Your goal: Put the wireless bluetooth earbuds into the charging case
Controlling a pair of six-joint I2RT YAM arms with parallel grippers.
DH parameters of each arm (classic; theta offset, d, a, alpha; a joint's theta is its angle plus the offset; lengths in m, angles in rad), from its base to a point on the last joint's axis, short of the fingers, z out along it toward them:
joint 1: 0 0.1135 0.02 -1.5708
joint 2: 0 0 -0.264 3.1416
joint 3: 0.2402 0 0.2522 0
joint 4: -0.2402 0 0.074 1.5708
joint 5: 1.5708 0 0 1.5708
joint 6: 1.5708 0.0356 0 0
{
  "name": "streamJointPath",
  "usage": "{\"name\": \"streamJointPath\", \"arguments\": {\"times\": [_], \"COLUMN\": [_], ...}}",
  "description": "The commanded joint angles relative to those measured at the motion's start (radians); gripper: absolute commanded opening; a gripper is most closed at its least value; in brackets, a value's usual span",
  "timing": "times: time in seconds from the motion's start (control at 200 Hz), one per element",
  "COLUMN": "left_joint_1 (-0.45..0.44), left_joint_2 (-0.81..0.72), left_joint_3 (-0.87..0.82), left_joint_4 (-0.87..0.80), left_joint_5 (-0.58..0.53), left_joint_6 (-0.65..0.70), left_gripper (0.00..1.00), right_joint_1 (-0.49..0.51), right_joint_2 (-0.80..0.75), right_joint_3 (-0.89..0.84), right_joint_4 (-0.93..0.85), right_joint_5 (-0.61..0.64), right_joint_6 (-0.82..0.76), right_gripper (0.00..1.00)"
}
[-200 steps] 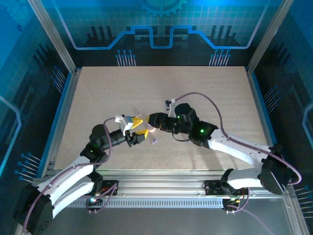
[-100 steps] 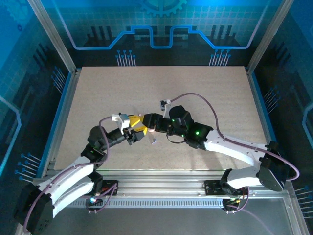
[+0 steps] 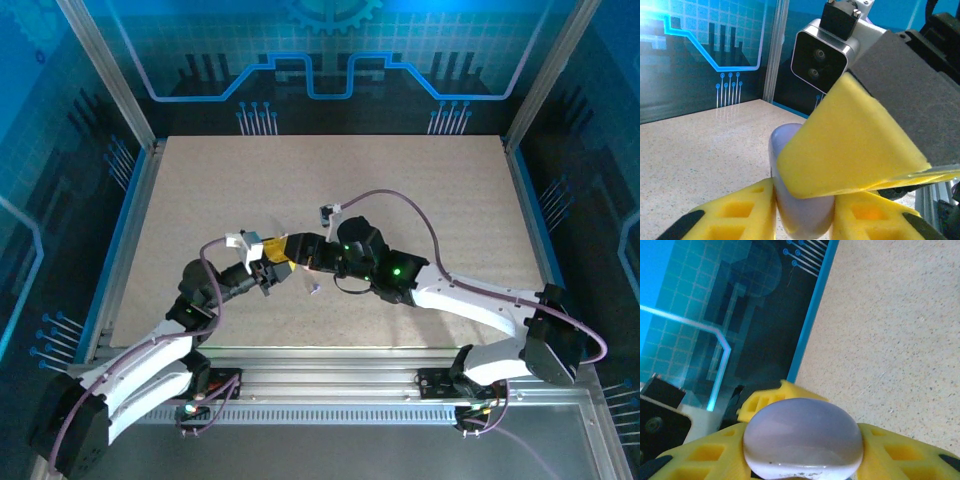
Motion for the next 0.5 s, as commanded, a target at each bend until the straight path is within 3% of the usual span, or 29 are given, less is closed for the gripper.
{"name": "streamJointPath", "arguments": {"times": [0.0,0.09,0.205,0.335,0.495], "left_joint_1": [-0.004,-0.004,-0.005,-0.004,-0.003], "left_joint_2": [-0.029,-0.046,-0.049,-0.038,-0.023], "left_joint_3": [0.002,0.011,0.033,0.053,0.084], "left_joint_4": [-0.018,-0.049,-0.106,-0.143,-0.175], "left_joint_5": [0.003,0.005,0.036,0.056,0.084], "left_joint_6": [0.009,0.021,0.046,0.069,0.075], "left_gripper": [0.24,0.19,0.17,0.14,0.14], "right_joint_1": [0.024,0.026,0.033,0.008,-0.133], "right_joint_2": [-0.003,-0.027,-0.1,-0.196,-0.251], "right_joint_3": [0.038,0.036,0.01,0.013,0.018], "right_joint_4": [-0.014,-0.036,-0.055,-0.131,-0.116], "right_joint_5": [0.01,0.028,0.07,0.072,-0.203], "right_joint_6": [-0.03,-0.078,-0.185,-0.386,-0.646], "right_gripper": [0.51,0.56,0.7,0.73,0.69]}}
